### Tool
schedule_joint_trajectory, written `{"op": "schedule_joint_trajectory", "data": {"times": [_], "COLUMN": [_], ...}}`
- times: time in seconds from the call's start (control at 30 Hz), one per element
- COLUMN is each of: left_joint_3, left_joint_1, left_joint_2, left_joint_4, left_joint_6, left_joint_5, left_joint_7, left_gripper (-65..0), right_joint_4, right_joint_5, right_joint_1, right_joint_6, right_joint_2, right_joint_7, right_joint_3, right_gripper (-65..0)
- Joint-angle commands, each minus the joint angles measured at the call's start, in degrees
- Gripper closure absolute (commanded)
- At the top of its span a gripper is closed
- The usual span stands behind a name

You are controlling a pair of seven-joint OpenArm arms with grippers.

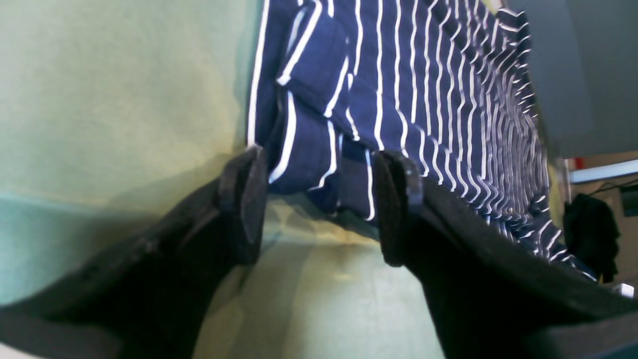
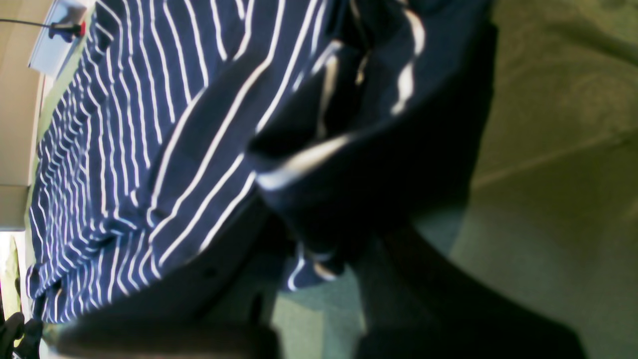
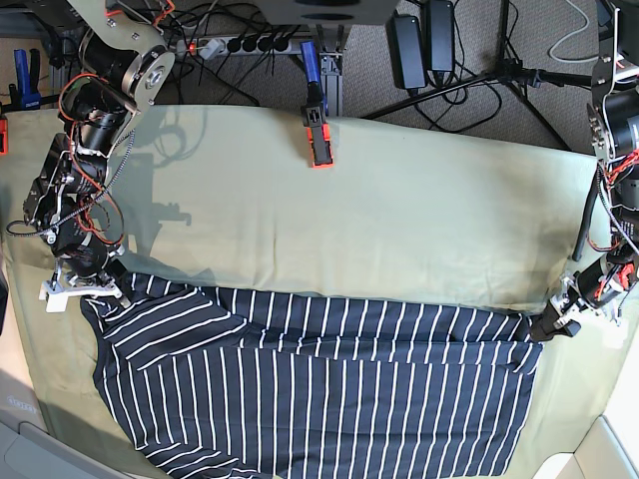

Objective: Fold the T-shirt properly
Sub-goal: 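Drag the folded edge with both grippers toward the clamp, flattening the shirt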

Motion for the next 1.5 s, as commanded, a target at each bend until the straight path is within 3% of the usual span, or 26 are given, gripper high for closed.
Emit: {"op": "schedule_joint_trajectory", "data": {"times": [0.0, 0.1, 0.43, 1.03, 1.1, 1.23, 1.27, 1.33, 1.4, 1.47], "left_joint_3": [-0.2, -0.8, -3.5, -3.5, -3.5, -3.5, -3.5, -3.5, -3.5, -3.5], "left_joint_1": [-1.9, -2.0, -4.9, -4.0, -4.0, -4.0, -4.0, -4.0, -4.0, -4.0], "left_joint_2": [-0.7, -0.7, -0.5, 4.2, 4.3, 4.2, 4.3, 4.2, 4.0, 3.4], "left_joint_4": [0.6, 0.6, 0.6, 0.1, 0.1, 0.1, 0.1, 0.1, 0.2, 0.2], "left_joint_6": [0.9, 2.9, 3.0, 4.9, 4.9, 4.9, 4.8, 3.8, -1.5, -1.5], "left_joint_5": [0.2, 3.3, 5.1, 12.1, 13.7, 18.0, 18.5, 18.8, 18.5, 15.3], "left_joint_7": [-1.5, -3.7, -3.0, -5.9, -7.1, -10.0, -10.0, -9.5, -8.5, -5.5], "left_gripper": [-36.5, -36.5, -36.5, -36.0, -30.5, -3.2, 0.0, 0.0, 0.0, 0.0], "right_joint_4": [1.2, 1.2, 1.2, 1.2, 1.2, 1.2, 1.2, 1.2, 1.2, 1.2], "right_joint_5": [1.4, 1.3, 1.3, 2.4, 2.4, 2.4, 2.4, 2.4, 3.1, 5.2], "right_joint_1": [1.4, 1.4, 1.4, 1.4, 1.4, 1.4, 1.4, 1.4, 1.4, 1.2], "right_joint_6": [2.2, 2.2, 2.2, 2.2, 2.2, 2.2, 2.2, 2.2, 2.2, 2.4], "right_joint_2": [0.9, 0.9, 0.9, 0.9, 0.9, 0.9, 0.9, 0.9, 1.0, 1.5], "right_joint_7": [0.5, 0.5, 0.5, 0.0, 0.0, -0.2, -0.2, -0.5, -1.5, -3.4], "right_joint_3": [0.0, 0.0, 0.0, 0.0, 0.0, 0.0, 0.0, 0.0, 0.0, 0.0], "right_gripper": [0.0, 0.0, 0.0, 0.0, 0.0, 0.0, 0.0, 0.0, 0.0, 0.0]}}
